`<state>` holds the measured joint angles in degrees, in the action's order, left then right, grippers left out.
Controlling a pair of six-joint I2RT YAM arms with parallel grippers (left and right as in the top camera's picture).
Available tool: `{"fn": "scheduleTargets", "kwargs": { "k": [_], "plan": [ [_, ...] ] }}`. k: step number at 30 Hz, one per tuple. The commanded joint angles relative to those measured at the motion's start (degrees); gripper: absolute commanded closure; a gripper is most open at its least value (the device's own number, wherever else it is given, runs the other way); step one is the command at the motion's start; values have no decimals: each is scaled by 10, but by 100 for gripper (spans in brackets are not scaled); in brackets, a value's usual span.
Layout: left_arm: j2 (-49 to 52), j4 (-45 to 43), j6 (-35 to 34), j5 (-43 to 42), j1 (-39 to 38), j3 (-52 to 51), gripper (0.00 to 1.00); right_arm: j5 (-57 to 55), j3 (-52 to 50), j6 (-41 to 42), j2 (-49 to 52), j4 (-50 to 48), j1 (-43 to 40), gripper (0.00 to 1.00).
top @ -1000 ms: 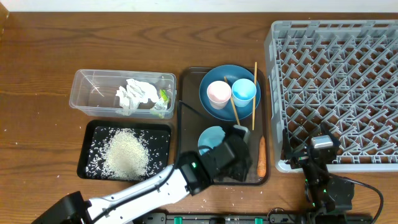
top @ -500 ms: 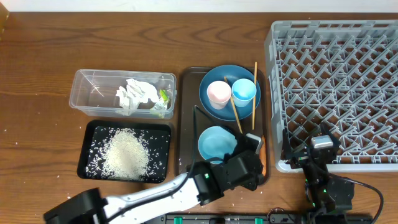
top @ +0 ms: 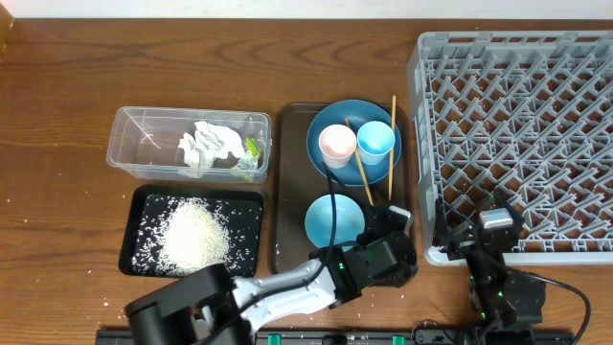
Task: Sort waste into correct bins and load items into the dishwasher rack
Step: 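Move the left gripper to the carrot and grasp it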
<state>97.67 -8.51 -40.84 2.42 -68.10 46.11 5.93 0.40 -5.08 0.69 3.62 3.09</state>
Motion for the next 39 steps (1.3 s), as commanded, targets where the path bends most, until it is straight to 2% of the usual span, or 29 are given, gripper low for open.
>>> {"fn": "scheduleTargets", "kwargs": {
  "k": [1,14,19,32,39],
  "plan": [
    [20,-13,7,22,-1,12,52,0,-1,-3,-3,2,3,1],
    [43,-21,8,22,-12,12,52,1,-1,-3,-3,2,3,1],
    [42,-17,31,25,-13,12,52,1,-1,-3,-3,2,3,1],
    [-46,85,31,103,-13,12,53,0,-1,-3,-3,2,3,1],
    [-56,67,31,103,-25,12,53,1,-1,-3,-3,2,3,1]
  ]
}}
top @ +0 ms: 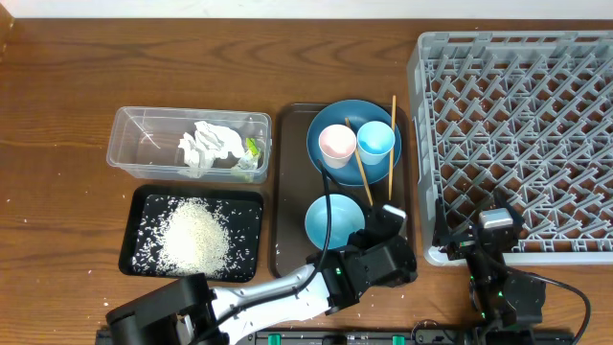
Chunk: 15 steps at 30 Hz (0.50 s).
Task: Sort waste into correct bins and load items into the dishwasher rack
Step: 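Move the left gripper to the carrot and grasp it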
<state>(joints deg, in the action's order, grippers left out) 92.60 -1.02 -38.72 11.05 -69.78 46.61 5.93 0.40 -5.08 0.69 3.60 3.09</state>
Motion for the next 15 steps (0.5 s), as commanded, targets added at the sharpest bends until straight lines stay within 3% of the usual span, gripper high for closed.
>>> {"fn": "scheduleTargets", "kwargs": {
  "k": [1,15],
  "plan": [
    [-5,-17,10,17,-11,7,52,0,-1,-3,-3,2,3,1],
    [77,-56,10,64,-14,6,53,0,-1,-3,-3,2,3,1]
  ]
}}
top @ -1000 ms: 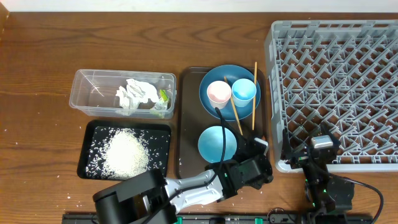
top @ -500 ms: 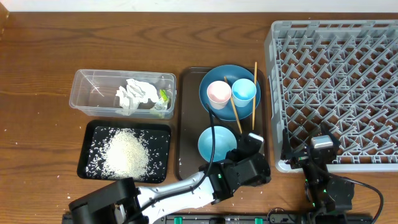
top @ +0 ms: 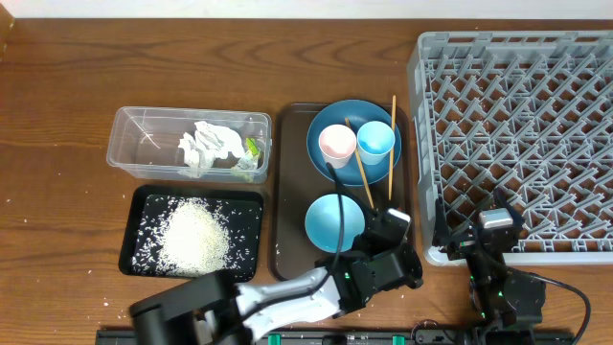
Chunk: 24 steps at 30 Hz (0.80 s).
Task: Sort waste into correct bins and load items into the dishwasher rack
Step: 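Move the left gripper to the carrot and grasp it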
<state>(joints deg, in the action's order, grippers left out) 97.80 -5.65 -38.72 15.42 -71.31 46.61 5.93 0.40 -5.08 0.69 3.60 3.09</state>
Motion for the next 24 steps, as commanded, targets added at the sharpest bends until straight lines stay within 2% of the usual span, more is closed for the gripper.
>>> {"fn": "scheduleTargets", "kwargs": {
  "k": [1,9,12,15,24],
  "plan": [
    [34,-17,10,20,1,6,52,1,-1,-3,-3,2,3,1],
    [56,-28,10,20,1,6,53,0,-1,-3,-3,2,3,1],
    [56,-28,10,17,1,6,68,0,-1,-3,-3,2,3,1],
    [56,-26,10,16,1,6,76,0,-1,-3,-3,2,3,1],
    [27,-21,10,1,1,7,78,0,-1,-3,-3,2,3,1]
  ]
}}
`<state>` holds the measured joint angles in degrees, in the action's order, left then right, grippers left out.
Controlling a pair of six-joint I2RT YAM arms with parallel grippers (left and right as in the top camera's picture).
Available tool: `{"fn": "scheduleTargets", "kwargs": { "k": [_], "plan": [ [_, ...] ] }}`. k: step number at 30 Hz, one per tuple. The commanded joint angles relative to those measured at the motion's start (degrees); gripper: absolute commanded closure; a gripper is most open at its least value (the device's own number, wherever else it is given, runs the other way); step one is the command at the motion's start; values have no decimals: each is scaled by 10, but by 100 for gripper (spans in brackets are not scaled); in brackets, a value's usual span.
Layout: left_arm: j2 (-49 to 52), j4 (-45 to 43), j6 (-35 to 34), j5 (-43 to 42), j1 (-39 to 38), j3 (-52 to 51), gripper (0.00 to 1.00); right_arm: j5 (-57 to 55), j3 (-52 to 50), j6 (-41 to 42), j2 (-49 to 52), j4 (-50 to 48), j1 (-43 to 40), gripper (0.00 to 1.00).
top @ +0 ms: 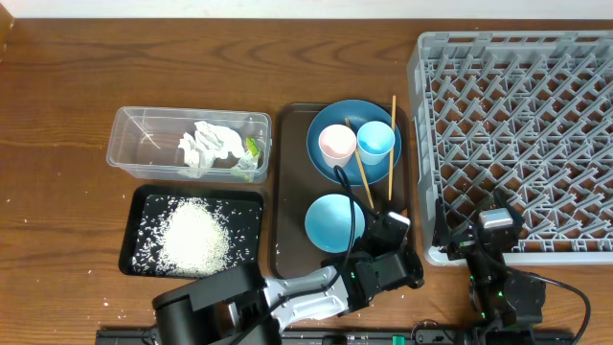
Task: Sort waste into correct bins and load items into the dishwasher rack
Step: 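Move the left gripper to the carrot and grasp it, then lift the carrot and carry it over the black tray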
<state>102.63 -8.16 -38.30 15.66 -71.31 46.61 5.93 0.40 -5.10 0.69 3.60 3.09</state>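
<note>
A brown tray (287, 192) holds a blue plate (330, 123) with a pink cup (336, 143), a blue cup (375, 138) and two wooden chopsticks (392, 144) across it. A small blue bowl (330, 218) lies nearer on the tray. My left gripper (391, 224) hovers at the tray's near right corner, just beyond the chopsticks' near ends and beside the bowl; its jaws are too small to read. My right gripper (482, 228) rests at the near edge of the grey dishwasher rack (517, 134); its jaws cannot be made out.
A clear plastic bin (134, 144) at the left holds crumpled tissue (209, 146) and a green scrap (252, 149). In front of it a black tray (244, 206) carries spilled rice (194, 233). Loose grains dot the wooden table (77, 220).
The left arm's rear link has swung to the right along the near edge. Its gripper stays at the tray's near right corner, a touch nearer. Cups, bowl, chopsticks and right arm are unmoved.
Throughout, the left gripper stayed at the tray's near right corner by the bowl and chopstick ends, shifting only slightly. The arm behind it was first mid-left, then further left, then back right. Nothing on the tray or in the bins has changed place.
</note>
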Motion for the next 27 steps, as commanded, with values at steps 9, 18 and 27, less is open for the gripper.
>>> {"fn": "scheduleTargets", "kwargs": {
  "k": [9,18,27],
  "plan": [
    [-157,82,5,-2,1,7,79,0,-1,-3,-3,2,3,1],
    [-302,229,5,43,14,7,79,1,-1,-3,-3,2,3,1],
    [-408,451,-6,121,104,7,79,1,-1,-3,-3,2,3,1]
  ]
}}
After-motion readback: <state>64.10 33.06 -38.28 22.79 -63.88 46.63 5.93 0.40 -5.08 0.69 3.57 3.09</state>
